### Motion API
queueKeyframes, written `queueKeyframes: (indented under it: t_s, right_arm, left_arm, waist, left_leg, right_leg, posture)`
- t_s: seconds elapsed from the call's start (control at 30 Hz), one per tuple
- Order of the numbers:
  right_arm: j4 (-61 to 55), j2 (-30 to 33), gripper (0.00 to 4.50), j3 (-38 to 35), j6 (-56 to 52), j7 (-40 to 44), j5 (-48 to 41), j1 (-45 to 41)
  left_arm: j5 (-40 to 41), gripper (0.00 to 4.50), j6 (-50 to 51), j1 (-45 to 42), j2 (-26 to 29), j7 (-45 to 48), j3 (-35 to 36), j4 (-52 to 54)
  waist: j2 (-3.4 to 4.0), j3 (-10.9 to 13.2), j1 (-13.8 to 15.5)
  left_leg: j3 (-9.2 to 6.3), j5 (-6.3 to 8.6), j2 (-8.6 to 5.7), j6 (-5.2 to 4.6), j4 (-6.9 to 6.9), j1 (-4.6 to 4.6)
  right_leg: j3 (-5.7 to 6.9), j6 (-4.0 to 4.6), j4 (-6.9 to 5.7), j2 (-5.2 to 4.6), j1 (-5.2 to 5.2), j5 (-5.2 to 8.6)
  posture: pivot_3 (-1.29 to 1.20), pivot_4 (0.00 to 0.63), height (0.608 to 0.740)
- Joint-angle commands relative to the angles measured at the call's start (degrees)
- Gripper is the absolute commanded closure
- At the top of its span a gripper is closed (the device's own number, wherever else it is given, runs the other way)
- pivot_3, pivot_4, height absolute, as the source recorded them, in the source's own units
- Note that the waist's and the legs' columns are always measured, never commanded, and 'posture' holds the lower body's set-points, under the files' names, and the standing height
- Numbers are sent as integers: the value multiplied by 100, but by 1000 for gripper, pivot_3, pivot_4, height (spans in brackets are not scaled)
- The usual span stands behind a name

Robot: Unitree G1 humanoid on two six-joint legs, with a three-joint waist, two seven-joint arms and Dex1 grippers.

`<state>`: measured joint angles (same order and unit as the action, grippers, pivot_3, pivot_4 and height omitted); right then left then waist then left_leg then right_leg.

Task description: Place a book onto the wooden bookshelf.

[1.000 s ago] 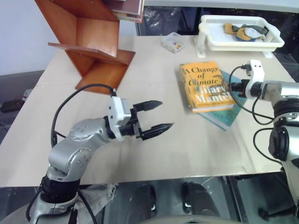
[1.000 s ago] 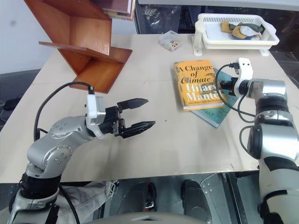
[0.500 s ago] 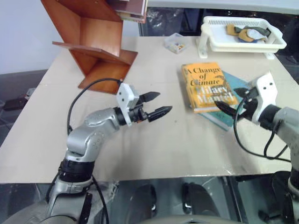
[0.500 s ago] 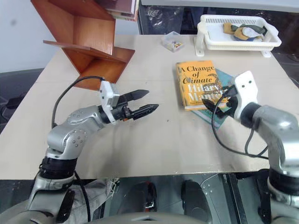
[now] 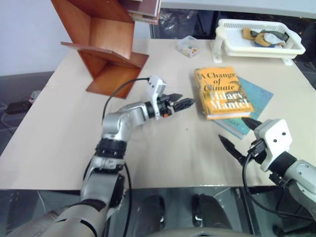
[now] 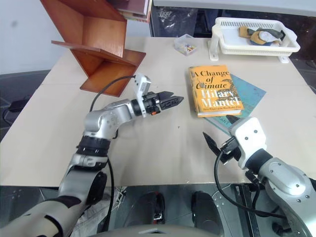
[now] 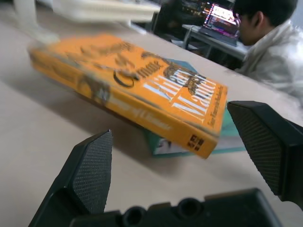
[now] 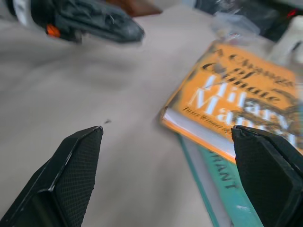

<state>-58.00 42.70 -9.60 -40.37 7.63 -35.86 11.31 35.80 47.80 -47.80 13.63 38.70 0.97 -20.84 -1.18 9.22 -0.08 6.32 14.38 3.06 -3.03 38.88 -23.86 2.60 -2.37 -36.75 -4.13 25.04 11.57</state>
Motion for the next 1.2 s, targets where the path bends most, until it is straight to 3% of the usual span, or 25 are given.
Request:
queueKeyframes:
  t_s: [0.03, 0.2, 0.37, 0.8, 0.9, 1.1, 1.2]
  right_arm:
    - [-200, 328, 42, 189, 573, -865, -453, 83]
    - [-200, 481, 42, 678, 621, -1941, -690, -275]
    - [-200, 569, 42, 989, 491, -2471, -765, -565]
    - [-200, 634, 42, 1265, 307, -3071, -840, -920]
    - [-200, 699, 0, 1267, 328, -3158, -884, -948]
    - [-200, 830, 0, 1289, 403, -3342, -995, -965]
    - [-200, 892, 0, 1307, 440, -3420, -1048, -965]
  left_arm:
    - [109, 0, 157, -649, -385, -407, 505, -1106]
    - [221, 0, -137, -1653, -1046, -890, 1367, -3436]
    - [265, 0, -516, -2132, -1306, -1094, 2054, -4639]
    - [88, 0, -957, -2557, -1602, -890, 2762, -5429]
    - [18, 671, -872, -2601, -1658, -789, 2757, -5457]
    - [-173, 3270, -806, -2614, -1668, -700, 2756, -5466]
    - [-208, 3270, -721, -2592, -1633, -679, 2788, -5453]
  waist:
    - [-9, 3, -2]
    - [-40, 17, 19]
    - [-54, 25, 34]
    - [-54, 25, 87]
    - [-54, 25, 87]
    - [-54, 25, 85]
    - [-54, 25, 86]
  left_leg:
    - [-1, 0, 0, 0, 0, 0]
    - [-7, 2, -2, -3, 4, -8]
    - [-21, 5, -2, -8, 8, -39]
    - [-58, 4, -3, -8, 43, -88]
    - [-57, 4, -3, -8, 44, -87]
    - [-59, 4, -3, -8, 44, -87]
    - [-59, 4, -3, -8, 44, -87]
  right_leg:
    - [1, 0, 0, 1, 0, 0]
    - [6, 0, 4, 0, -2, 0]
    - [20, 11, 12, -1, 12, -8]
    - [61, 21, 10, -5, 26, -14]
    - [61, 21, 9, -4, 25, -14]
    - [62, 21, 9, -4, 25, -14]
    - [62, 21, 8, -4, 25, -14]
  posture:
    - [0, 150, 740]
    - [0, 150, 740]
    - [0, 150, 740]
    - [0, 150, 740]
    - [0, 150, 740]
    - [0, 150, 740]
    - [0, 150, 740]
